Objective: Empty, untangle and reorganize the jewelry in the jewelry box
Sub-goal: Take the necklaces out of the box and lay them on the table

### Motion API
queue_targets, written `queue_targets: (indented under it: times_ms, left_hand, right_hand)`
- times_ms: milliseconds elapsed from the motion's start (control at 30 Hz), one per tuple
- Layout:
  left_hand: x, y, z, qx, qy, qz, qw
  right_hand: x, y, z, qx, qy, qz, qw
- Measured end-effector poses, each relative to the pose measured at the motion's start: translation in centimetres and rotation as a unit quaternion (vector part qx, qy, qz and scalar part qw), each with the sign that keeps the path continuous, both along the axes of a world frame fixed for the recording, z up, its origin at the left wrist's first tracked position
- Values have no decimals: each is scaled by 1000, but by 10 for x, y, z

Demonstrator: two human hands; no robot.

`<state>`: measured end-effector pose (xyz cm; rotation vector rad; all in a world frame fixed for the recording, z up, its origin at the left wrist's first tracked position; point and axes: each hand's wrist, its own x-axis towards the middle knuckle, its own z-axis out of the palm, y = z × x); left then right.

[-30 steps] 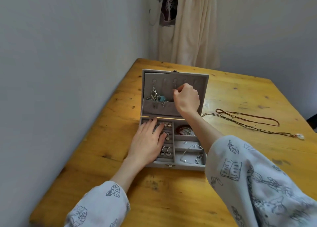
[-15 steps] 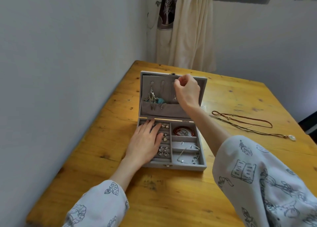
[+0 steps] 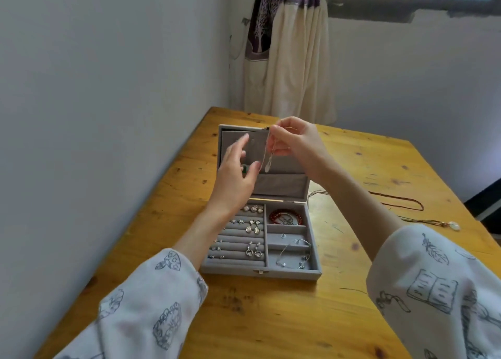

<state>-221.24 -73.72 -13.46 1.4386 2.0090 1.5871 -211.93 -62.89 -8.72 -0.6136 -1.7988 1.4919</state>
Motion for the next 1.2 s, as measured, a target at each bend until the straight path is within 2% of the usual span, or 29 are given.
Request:
queue_targets:
  times_ms: [133,267,433,600,667,733,867,967,1067,1133,1200]
  left_hand:
    - [4,4,15,-44,-107,-87,989]
    - [11,-1,5,-54,-176,-129,975]
    - [4,-6,4,-78,-216,-145,962]
    - [11,-5,-2,-182,-109,-163,964]
    - [20,-3,-6,-215,-75,-163,960]
    - [31,2,-13,-239,-44,-162,957]
    - [61,21,-25,-288,55,-190,937]
    - [89,41,-35,-295,90,-212,927]
    - [111,65,-43,-287,127,-206,927]
    - [122,82,-49,-284,135,-199,928]
    - [132,98,-57,-289,147,-192,926]
  right_hand:
    - [18,-7,3,38,-36,19,998]
    - [39,-7,0,55,-62,9,996]
    - [77,-1,-22,-9,-117,44,992]
    - [120,-1,-69,-70,-235,143,959]
    - [139,0,-82,-99,-268,152,946]
    - [162,4,-91,-121,-286,134,941]
    - [210,17,-100,-173,-266,91,944]
    - [244,30,-103,-181,-272,34,944]
    - [269,45,-106,-152,-274,-43,949]
    - [279,57,-112,-76,-308,-110,942]
    - [284,69,-121,24,-359,-173,917]
